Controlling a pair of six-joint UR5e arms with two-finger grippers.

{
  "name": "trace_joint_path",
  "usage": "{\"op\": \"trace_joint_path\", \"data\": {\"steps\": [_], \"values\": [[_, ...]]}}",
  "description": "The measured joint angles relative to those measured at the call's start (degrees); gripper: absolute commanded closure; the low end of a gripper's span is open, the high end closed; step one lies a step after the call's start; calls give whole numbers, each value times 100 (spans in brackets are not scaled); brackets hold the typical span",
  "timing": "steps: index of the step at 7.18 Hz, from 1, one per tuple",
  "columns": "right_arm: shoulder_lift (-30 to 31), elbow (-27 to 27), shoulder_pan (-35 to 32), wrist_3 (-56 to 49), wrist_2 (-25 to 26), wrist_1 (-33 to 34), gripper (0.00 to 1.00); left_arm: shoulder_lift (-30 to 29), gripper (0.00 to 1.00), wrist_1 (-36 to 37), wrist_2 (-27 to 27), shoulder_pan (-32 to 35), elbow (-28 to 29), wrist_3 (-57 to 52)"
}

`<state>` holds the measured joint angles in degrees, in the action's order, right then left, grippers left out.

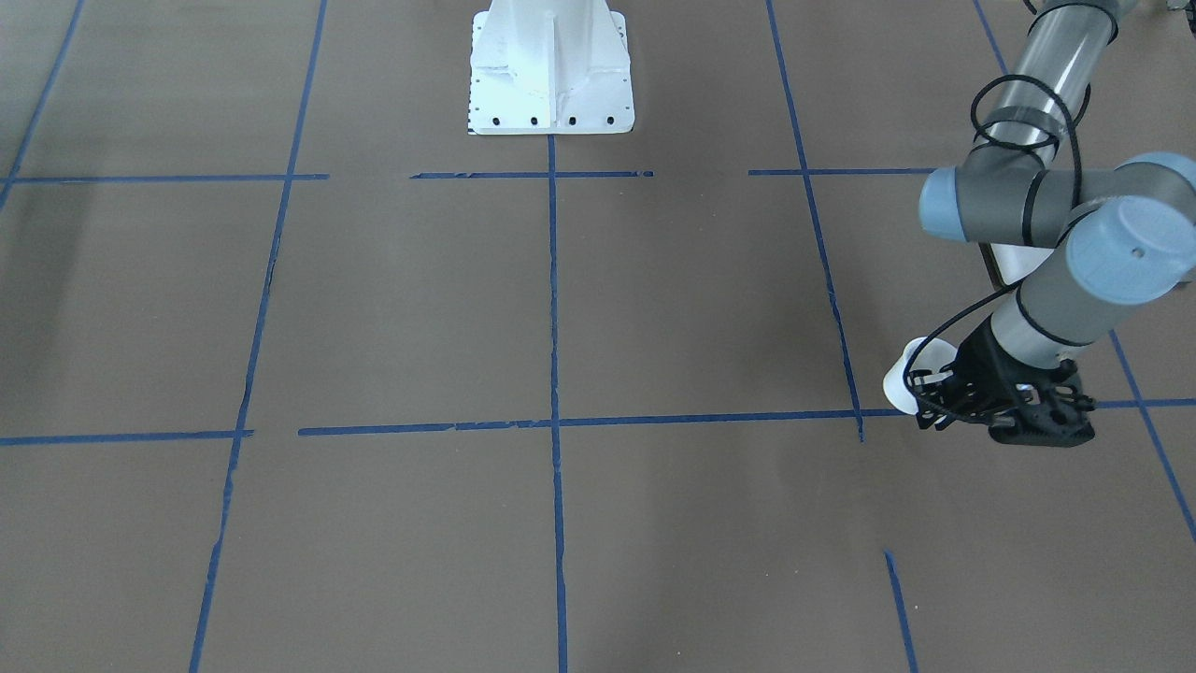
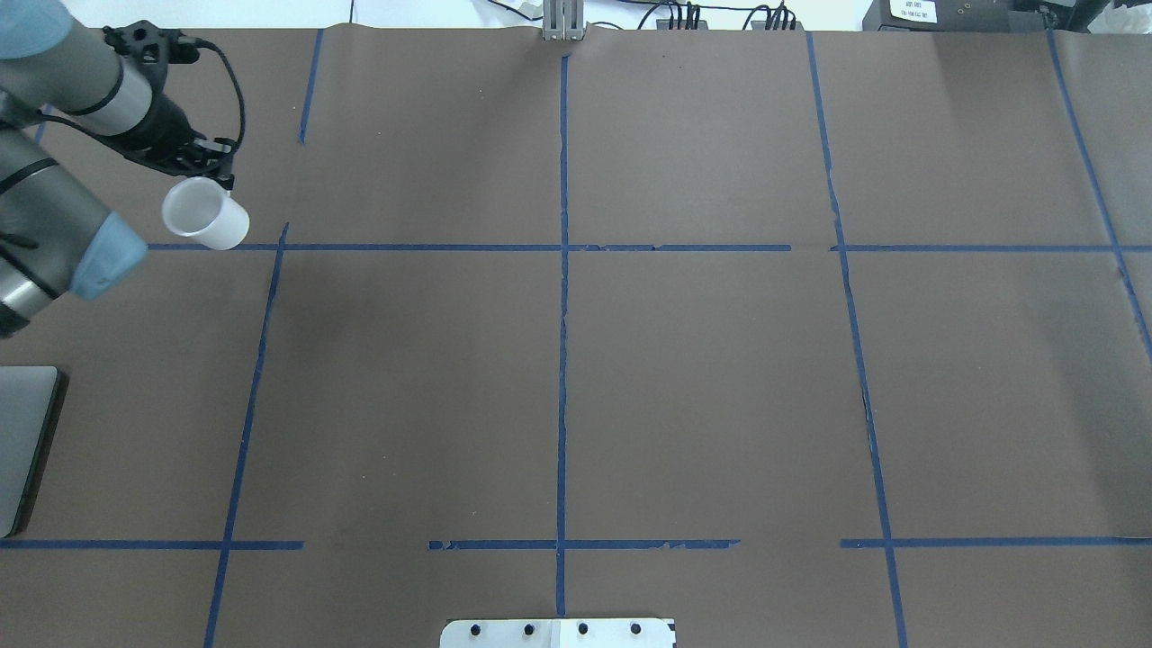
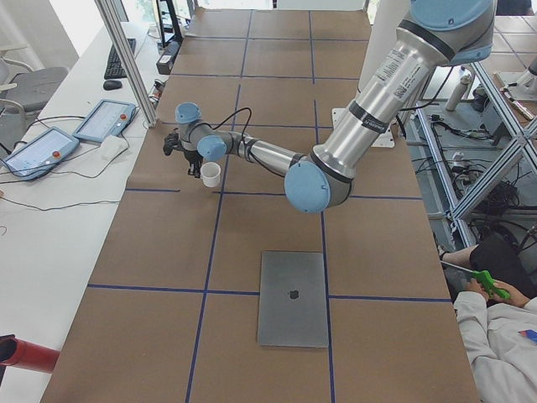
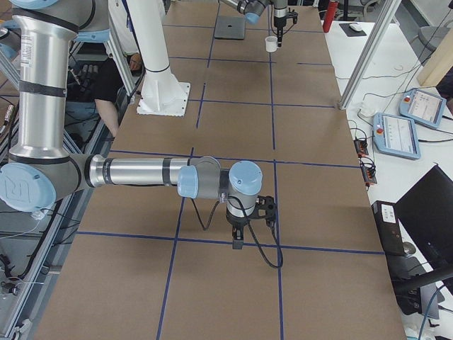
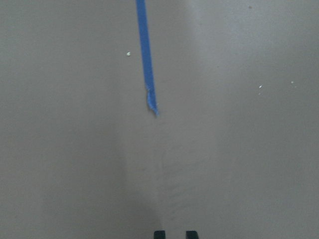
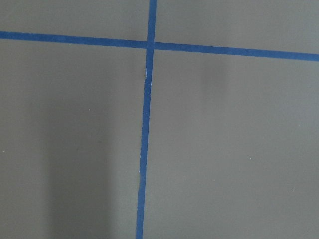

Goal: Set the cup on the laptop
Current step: 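Lift the white mug with the left gripper and carry it toward the laptop, then lower the held mug onto the silver laptop with the left gripper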

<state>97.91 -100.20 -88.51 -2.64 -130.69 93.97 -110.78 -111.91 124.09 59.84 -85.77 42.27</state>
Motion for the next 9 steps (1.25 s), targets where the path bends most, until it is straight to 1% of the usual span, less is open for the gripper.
{"op": "trace_joint_path", "data": {"steps": [1,2,3,4,5,6,7,9], "values": [[0,0,0,0,2,1,0,715,100,-24,6,69,-601,-106],[0,0,0,0,4,3,0,1437,100,-46,13,187,-1059,-464],[0,0,0,0,2,3,0,2152,100,-68,19,387,-1342,-985],[0,0,0,0,1,5,0,2765,100,-105,22,565,-1486,-1393],[0,0,0,0,0,7,0,3214,100,-225,25,658,-1530,-1574],[0,0,0,0,0,7,0,3543,100,-532,25,695,-1462,-1633],[0,0,0,0,0,8,0,3779,100,-1062,22,704,-1231,-1589],[0,0,0,0,0,4,0,3890,100,-1868,-9,696,-721,-1095]]}}
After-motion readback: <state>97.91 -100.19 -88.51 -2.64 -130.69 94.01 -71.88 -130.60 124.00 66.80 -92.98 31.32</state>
